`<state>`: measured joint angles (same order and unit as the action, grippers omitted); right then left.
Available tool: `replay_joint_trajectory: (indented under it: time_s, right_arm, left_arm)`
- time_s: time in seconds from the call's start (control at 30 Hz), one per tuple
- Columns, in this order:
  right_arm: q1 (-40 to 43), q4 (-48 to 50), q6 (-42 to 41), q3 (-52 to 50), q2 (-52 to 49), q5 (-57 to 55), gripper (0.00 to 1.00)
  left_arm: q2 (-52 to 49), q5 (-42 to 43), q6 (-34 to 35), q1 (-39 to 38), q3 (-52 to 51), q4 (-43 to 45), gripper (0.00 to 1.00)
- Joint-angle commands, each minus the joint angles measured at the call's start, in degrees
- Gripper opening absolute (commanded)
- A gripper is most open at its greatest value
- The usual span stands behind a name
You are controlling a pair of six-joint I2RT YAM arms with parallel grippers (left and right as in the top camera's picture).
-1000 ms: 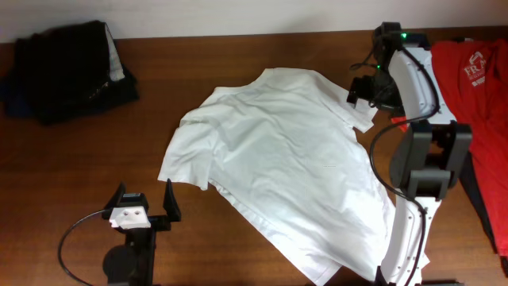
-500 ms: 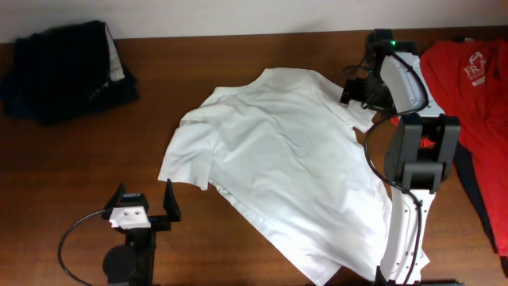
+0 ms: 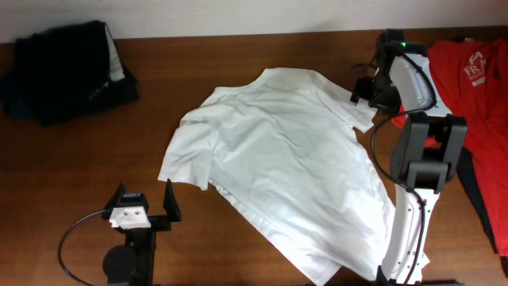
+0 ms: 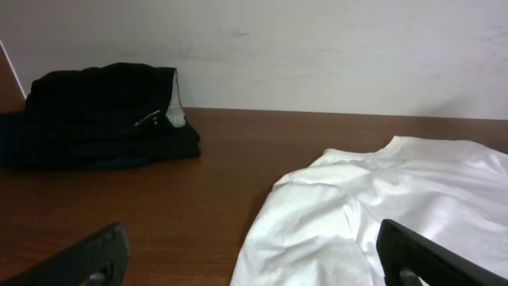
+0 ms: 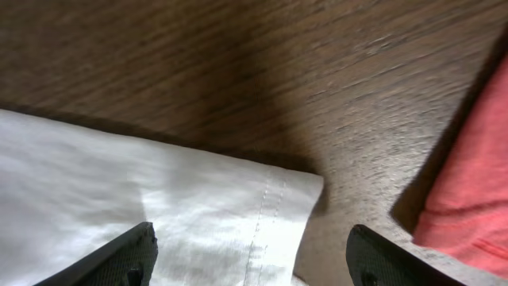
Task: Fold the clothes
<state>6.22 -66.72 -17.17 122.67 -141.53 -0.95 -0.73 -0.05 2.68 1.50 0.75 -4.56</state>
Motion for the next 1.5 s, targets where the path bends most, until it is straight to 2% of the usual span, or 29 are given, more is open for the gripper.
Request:
replay_joint_trajectory:
  time_s: [0.0,0.03,0.13,0.17,0.2,0.23,0.4,0.5,0.6,0.87,0.93,0.97,1.0,1.13,1.23,1.33,1.4,1.47]
  right_arm:
    - [-0.1,0.2,-0.2,-0.6,-3.2,0.7,0.80]
    - [-0.1,0.3,-0.2,-0.6,-3.3,0.7,0.78]
    - [-0.1,1.9,-0.2,-0.6,-3.4,0.8,0.46]
    - [-0.1,2.9,-0.2,-0.6,-3.4,0.8,0.22]
    - [-0.1,4.0,-0.2,-0.6,-3.4,0.8,0.09]
    - [-0.2,5.2,0.5,-0.6,-3.4,1.0,0.04]
    - [-0.3,16.1,2.0,0.2,-3.4,8.4,0.04]
    - [-0.3,26.7,-4.9,2.8,-3.4,19.5,0.04]
    - [-1.8,35.0,-10.4,7.0,-3.4,23.5,0.04]
    - [-15.0,37.9,-10.1,26.8,-3.4,21.8,0.04]
    - [-17.2,33.6,-10.1,29.5,-3.4,14.5,0.24]
    - [-17.5,32.0,-10.1,29.6,-3.4,12.3,0.56]
    - [-17.3,28.8,-10.1,29.6,-3.4,10.4,0.99]
    - [-13.2,10.5,-6.6,32.3,-2.1,1.1,0.98]
    - [-9.7,-8.9,-6.7,42.2,0.7,-1.9,0.99]
    - [-8.8,-22.3,-7.3,52.3,3.2,-0.5,0.99]
    - [-9.8,-29.9,-7.6,57.3,5.5,0.3,0.99]
    - [-11.4,-30.6,-5.4,57.2,8.4,1.8,0.99]
  left_arm:
    - [0.3,0.0,0.3,0.3,-0.2,-0.2,0.99]
    - [0.3,0.0,0.3,0.3,-0.2,-0.2,0.99]
    - [0.3,0.0,0.3,0.3,-0.2,-0.2,0.99]
    - [0.3,0.0,0.3,0.3,-0.2,-0.2,0.99]
    - [0.3,0.0,0.3,0.3,-0.2,-0.2,0.99]
    - [0.3,0.0,0.3,0.3,-0.2,-0.2,0.99]
    - [0.3,0.0,0.3,0.3,-0.2,-0.2,0.99]
    - [0.3,0.0,0.3,0.3,-0.2,-0.2,0.99]
    - [0.3,0.0,0.3,0.3,-0.2,-0.2,0.99]
    - [0.3,0.0,0.3,0.3,-0.2,-0.2,0.99]
    - [0.3,0.0,0.3,0.3,-0.2,-0.2,0.99]
    - [0.3,0.0,0.3,0.3,-0.2,-0.2,0.99]
    - [0.3,0.0,0.3,0.3,-0.2,-0.2,0.99]
    - [0.3,0.0,0.3,0.3,-0.2,-0.2,0.99]
    - [0.3,0.0,0.3,0.3,-0.2,-0.2,0.99]
    - [0.3,0.0,0.3,0.3,-0.2,-0.2,0.99]
    - [0.3,0.0,0.3,0.3,-0.2,-0.2,0.99]
    - [0.3,0.0,0.3,0.3,-0.2,-0.2,0.99]
